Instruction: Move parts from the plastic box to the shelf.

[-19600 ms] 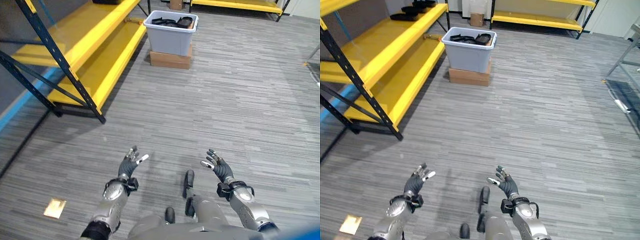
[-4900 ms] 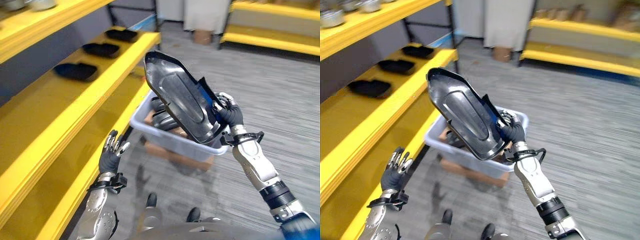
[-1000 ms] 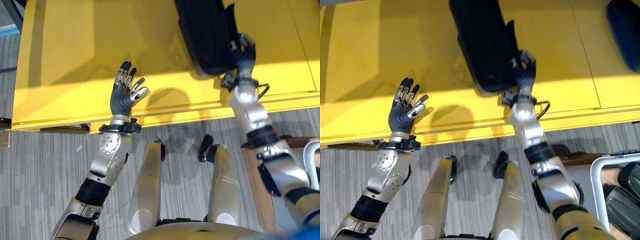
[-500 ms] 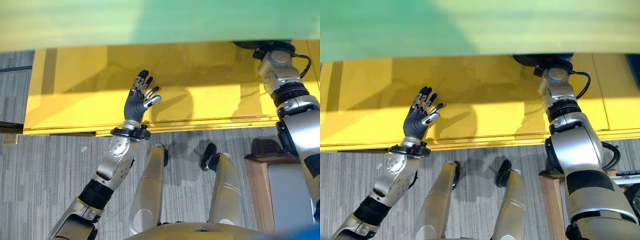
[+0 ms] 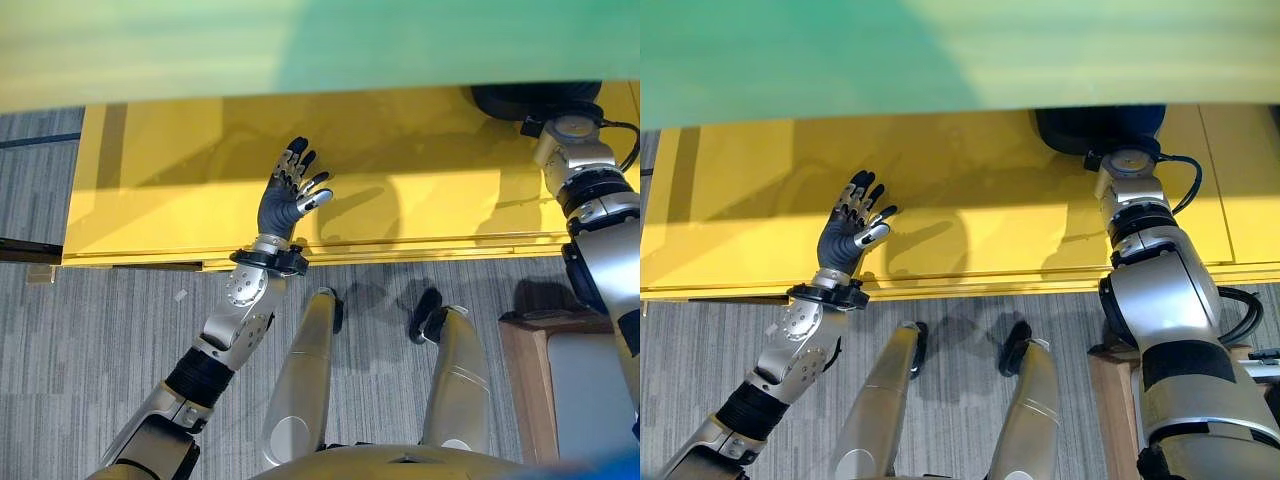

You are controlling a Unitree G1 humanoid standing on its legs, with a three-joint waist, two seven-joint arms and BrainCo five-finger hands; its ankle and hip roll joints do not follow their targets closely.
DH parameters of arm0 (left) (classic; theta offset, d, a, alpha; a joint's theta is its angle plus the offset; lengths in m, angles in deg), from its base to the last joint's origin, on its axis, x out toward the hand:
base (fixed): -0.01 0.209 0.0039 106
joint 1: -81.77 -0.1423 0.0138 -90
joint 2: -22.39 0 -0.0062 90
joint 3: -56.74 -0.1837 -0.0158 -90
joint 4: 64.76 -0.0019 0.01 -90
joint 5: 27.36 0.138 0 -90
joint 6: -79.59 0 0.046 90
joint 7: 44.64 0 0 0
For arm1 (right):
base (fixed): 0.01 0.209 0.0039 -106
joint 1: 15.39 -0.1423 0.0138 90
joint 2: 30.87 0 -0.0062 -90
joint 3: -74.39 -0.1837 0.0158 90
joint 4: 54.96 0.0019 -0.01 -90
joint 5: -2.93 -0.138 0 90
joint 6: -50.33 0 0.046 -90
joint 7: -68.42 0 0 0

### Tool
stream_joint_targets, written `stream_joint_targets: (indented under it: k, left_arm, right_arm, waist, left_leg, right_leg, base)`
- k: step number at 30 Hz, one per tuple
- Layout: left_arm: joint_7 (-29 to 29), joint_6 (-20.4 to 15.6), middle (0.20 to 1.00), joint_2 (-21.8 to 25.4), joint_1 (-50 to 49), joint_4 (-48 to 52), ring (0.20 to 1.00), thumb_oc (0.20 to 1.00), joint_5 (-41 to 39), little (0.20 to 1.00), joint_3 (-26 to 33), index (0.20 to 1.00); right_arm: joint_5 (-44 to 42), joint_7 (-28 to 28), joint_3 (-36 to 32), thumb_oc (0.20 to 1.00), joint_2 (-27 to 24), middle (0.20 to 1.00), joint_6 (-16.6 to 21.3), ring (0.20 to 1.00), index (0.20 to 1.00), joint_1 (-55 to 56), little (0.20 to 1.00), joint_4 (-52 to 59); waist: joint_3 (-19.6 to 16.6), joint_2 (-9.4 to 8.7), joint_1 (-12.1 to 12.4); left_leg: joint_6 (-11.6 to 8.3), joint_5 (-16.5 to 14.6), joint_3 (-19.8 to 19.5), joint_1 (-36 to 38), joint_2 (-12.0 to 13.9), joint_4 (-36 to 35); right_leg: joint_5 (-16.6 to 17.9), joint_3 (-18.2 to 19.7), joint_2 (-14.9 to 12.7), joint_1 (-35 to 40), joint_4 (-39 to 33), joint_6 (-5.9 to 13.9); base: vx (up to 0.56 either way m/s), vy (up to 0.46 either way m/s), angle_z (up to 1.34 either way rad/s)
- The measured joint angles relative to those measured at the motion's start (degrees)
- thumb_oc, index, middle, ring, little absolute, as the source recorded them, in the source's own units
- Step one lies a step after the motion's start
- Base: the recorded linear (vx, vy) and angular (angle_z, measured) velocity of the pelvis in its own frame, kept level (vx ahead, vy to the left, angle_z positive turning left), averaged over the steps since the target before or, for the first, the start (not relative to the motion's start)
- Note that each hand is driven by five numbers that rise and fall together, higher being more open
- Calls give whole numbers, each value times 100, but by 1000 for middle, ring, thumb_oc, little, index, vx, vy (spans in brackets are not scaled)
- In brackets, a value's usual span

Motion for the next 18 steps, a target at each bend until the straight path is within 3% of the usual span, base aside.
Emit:
stream_joint_targets:
  k: [9, 18]
  left_arm:
    - [5, -186, 1000, -18, 65, 49, 1000, 1000, 7, 1000, 50, 1000]
    - [2, -218, 1000, -10, 141, 142, 1000, 1000, 5, 1000, 93, 1000]
  right_arm:
    - [227, -33, -61, 200, -47, 200, 354, 200, 200, 86, 200, 238]
    - [230, -26, -120, 200, -183, 200, 341, 200, 200, 3, 200, 211]
  waist:
    - [59, 18, -38]
    - [100, 11, -37]
  left_leg:
    - [9, -108, 39, -274, 8, 345]
    - [10, -100, 30, -434, 15, 436]
  right_leg:
    - [-97, 128, -6, -332, 354, -20]
    - [-110, 147, 8, -480, 396, 11]
  base:
    - [-24, 7, -2]
    - [0, 0, 0]
